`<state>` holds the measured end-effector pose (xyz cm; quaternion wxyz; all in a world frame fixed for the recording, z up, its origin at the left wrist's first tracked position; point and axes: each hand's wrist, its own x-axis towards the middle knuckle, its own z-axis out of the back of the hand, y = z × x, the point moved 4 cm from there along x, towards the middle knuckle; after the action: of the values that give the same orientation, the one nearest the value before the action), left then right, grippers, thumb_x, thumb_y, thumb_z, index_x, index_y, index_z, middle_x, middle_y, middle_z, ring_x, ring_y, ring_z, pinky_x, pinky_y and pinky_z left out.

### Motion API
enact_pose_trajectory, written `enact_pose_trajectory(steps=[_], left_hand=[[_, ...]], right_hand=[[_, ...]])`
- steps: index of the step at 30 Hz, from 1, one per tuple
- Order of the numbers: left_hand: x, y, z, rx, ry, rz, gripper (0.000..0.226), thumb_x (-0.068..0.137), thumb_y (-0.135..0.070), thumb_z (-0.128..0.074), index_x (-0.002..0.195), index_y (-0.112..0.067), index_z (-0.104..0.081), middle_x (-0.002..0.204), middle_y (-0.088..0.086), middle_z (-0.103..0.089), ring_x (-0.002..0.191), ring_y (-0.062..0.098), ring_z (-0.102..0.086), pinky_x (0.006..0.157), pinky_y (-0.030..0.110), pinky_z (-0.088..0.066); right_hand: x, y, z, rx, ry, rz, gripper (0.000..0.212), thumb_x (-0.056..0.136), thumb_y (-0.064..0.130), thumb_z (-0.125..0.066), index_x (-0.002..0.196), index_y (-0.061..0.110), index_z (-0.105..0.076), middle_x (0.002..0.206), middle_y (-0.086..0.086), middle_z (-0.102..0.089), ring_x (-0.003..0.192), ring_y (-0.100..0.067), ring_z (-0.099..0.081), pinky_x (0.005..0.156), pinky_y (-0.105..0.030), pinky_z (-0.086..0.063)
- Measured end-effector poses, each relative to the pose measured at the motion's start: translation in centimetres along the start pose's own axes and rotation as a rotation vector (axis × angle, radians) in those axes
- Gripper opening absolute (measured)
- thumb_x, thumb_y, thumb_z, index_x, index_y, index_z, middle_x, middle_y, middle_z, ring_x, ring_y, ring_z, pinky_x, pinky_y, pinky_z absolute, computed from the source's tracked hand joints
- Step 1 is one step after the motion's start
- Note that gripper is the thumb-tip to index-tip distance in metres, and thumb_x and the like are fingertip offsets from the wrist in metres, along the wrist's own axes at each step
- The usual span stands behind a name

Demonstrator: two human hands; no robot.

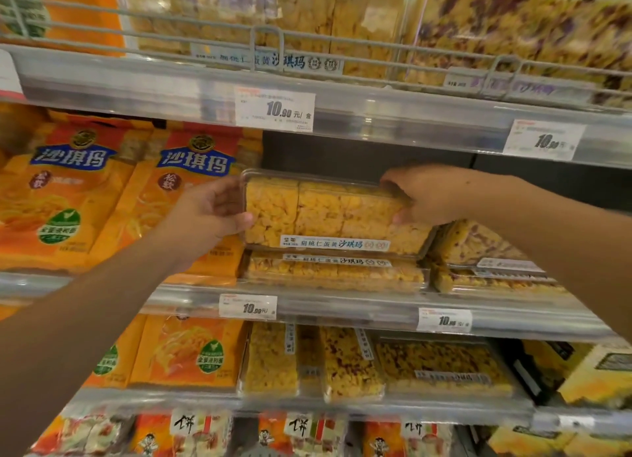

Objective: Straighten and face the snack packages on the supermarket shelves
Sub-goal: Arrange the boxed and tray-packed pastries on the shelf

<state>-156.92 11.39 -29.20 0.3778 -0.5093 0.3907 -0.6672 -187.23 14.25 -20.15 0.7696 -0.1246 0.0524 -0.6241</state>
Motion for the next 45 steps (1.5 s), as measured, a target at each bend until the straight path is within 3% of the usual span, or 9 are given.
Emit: enact_pose_trajectory(steps=[6, 11, 17, 24, 32, 37, 39, 41, 45], left_hand=[[0.6, 0.4, -0.5, 0.060, -0.001, 0.027, 0.058, 0.081, 0.006, -0.070, 0.111, -0.041, -0.054, 0.090, -0.023, -0.071, 0.089, -0.003, -0.067, 0.066, 0.015, -0.055], [0.5, 0.3, -0.1, 0.029, -0.023, -0.007, 0.066, 0.078, 0.001, -0.073, 0.119, -0.047, -0.052, 0.107, -0.021, -0.067, 0.104, 0.005, -0.064, 0.084, 0.031, -0.054], [0.0, 0.0, 0.2, 0.005, 0.011, -0.011, 0.061, 0.072, -0.005, -0.075, 0.116, -0.043, -0.056, 0.107, -0.019, -0.067, 0.107, 0.010, -0.063, 0.086, 0.037, -0.054], [-0.5, -0.5, -0.3, -0.007, 0.033, 0.009, 0.074, 0.067, -0.003, -0.077, 0.118, -0.049, -0.051, 0.102, -0.026, -0.066, 0.096, -0.002, -0.065, 0.070, 0.023, -0.057], [-1.2, 0.1, -0.6, -0.055, 0.051, -0.005, 0.080, 0.057, -0.013, -0.079, 0.127, -0.039, -0.050, 0.112, -0.018, -0.067, 0.109, 0.007, -0.063, 0.081, 0.031, -0.059], [-2.1, 0.5, -0.5, -0.027, -0.013, -0.035, 0.080, 0.062, -0.014, -0.080, 0.126, -0.046, -0.045, 0.112, -0.026, -0.063, 0.112, 0.002, -0.060, 0.090, 0.031, -0.054], [-4.2, 1.0, -0.5, 0.095, -0.167, -0.131, 0.081, 0.075, -0.015, -0.080, 0.135, -0.045, -0.035, 0.127, -0.029, -0.050, 0.124, 0.003, -0.050, 0.097, 0.029, -0.046], [-7.2, 1.3, -1.4, 0.381, -0.308, -0.398, 0.066, 0.086, -0.022, -0.068, 0.139, -0.037, -0.032, 0.138, -0.022, -0.036, 0.131, 0.010, -0.041, 0.103, 0.031, -0.039], [-11.4, 2.7, -6.3, 0.854, -0.115, -0.772, 0.040, 0.089, -0.016, -0.052, 0.128, -0.010, -0.048, 0.139, 0.012, -0.044, 0.132, 0.030, -0.041, 0.112, 0.035, -0.028]], right_hand=[[-0.3, 0.7, 0.3, -0.022, 0.043, -0.015, 0.065, 0.082, 0.042, -0.072, 0.137, 0.024, -0.043, 0.132, -0.002, -0.055, 0.115, -0.026, -0.054, 0.093, -0.036, -0.046], [-0.4, 0.3, 0.6, 0.022, 0.062, -0.007, 0.066, 0.082, 0.042, -0.073, 0.138, 0.026, -0.043, 0.132, 0.000, -0.055, 0.115, -0.025, -0.053, 0.093, -0.035, -0.046], [-0.9, -0.6, 0.9, 0.097, 0.079, 0.000, 0.073, 0.079, 0.042, -0.076, 0.141, 0.030, -0.040, 0.135, 0.004, -0.052, 0.115, -0.019, -0.052, 0.087, -0.028, -0.041], [-0.9, -1.4, 0.5, 0.118, 0.097, -0.057, 0.091, 0.075, 0.049, -0.076, 0.149, 0.028, -0.028, 0.148, 0.002, -0.042, 0.129, -0.023, -0.045, 0.101, -0.033, -0.038], [-1.1, -1.8, 0.3, 0.152, 0.121, -0.063, 0.097, 0.068, 0.054, -0.079, 0.148, 0.031, -0.028, 0.146, 0.004, -0.044, 0.126, -0.021, -0.046, 0.095, -0.031, -0.038], [-2.0, -0.9, 0.6, 0.171, 0.111, -0.088, 0.104, 0.072, 0.054, -0.077, 0.153, 0.029, -0.016, 0.155, 0.001, -0.032, 0.137, -0.023, -0.037, 0.106, -0.034, -0.034], [-3.1, -0.1, 1.1, 0.137, 0.046, -0.091, 0.104, 0.076, 0.054, -0.073, 0.154, 0.026, -0.010, 0.157, -0.003, -0.027, 0.140, -0.027, -0.031, 0.110, -0.038, -0.031], [-5.1, 1.3, 1.1, 0.056, -0.073, -0.053, 0.101, 0.079, 0.056, -0.068, 0.154, 0.026, -0.007, 0.159, -0.006, -0.021, 0.143, -0.031, -0.021, 0.114, -0.044, -0.023], [-10.7, 4.7, -2.2, 0.010, -0.249, 0.114, 0.085, 0.086, 0.050, -0.060, 0.152, 0.030, -0.009, 0.161, 0.000, -0.011, 0.148, -0.024, -0.006, 0.116, -0.041, -0.005]])
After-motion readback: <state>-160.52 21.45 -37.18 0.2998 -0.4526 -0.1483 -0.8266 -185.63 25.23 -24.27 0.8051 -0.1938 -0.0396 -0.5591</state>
